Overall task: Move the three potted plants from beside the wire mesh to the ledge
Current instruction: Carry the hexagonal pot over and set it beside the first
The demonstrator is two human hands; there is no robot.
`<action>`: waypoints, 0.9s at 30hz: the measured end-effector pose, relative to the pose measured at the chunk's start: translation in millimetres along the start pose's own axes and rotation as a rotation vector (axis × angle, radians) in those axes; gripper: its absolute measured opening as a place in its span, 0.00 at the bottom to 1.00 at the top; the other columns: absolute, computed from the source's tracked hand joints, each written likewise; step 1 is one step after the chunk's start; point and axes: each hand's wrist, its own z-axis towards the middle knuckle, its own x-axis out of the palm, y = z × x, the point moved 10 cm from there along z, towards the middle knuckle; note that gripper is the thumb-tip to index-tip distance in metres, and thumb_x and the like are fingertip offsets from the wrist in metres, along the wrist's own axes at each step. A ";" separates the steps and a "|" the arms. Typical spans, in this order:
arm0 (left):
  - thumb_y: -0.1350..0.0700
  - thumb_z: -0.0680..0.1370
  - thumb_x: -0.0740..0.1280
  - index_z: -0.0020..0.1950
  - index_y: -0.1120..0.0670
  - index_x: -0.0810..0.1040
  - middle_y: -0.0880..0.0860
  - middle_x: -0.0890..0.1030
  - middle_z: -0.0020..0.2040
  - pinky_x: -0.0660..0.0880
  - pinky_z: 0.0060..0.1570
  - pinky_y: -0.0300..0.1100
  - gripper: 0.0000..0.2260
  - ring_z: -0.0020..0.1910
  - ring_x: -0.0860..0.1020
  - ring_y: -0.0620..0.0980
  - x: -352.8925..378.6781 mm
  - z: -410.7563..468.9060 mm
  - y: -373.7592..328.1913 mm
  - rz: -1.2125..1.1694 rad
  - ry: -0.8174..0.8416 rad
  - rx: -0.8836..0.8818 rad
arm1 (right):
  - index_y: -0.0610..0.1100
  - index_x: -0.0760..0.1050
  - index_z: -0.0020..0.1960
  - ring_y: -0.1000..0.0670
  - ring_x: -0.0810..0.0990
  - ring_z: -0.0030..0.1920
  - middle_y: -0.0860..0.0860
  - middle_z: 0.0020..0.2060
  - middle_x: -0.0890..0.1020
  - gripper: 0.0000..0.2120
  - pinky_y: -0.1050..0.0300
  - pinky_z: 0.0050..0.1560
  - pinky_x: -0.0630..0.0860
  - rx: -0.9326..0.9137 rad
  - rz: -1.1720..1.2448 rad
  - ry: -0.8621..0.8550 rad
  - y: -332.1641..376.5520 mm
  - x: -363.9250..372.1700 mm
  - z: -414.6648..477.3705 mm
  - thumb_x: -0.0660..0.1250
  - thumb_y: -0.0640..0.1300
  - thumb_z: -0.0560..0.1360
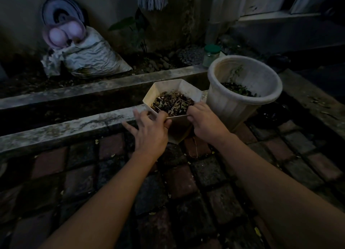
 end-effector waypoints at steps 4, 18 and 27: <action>0.42 0.84 0.51 0.65 0.42 0.69 0.60 0.57 0.76 0.38 0.70 0.76 0.14 0.79 0.40 0.73 -3.9 0.3 4.2 -0.045 -0.043 0.058 | 0.39 0.75 0.46 0.42 0.74 0.54 0.43 0.45 0.79 0.06 0.49 0.57 0.69 -0.034 0.006 -0.026 0.8 -3.3 1.5 0.66 0.41 0.80; 0.65 0.79 0.65 0.53 0.51 0.79 0.52 0.77 0.60 0.61 0.61 0.57 0.10 0.59 0.76 0.54 -26.3 9.7 -0.3 -0.271 -0.100 0.167 | 0.34 0.77 0.39 0.38 0.75 0.49 0.40 0.37 0.79 0.06 0.56 0.50 0.66 0.024 0.063 -0.122 1.9 -5.4 0.2 0.68 0.33 0.75; 0.59 0.79 0.69 0.63 0.45 0.76 0.48 0.72 0.71 0.64 0.66 0.56 0.15 0.70 0.64 0.56 -33.7 19.5 -8.5 -0.311 0.110 0.162 | 0.39 0.78 0.54 0.38 0.67 0.72 0.38 0.56 0.80 0.10 0.40 0.74 0.65 0.111 0.105 -0.006 -0.3 2.6 -2.1 0.66 0.30 0.76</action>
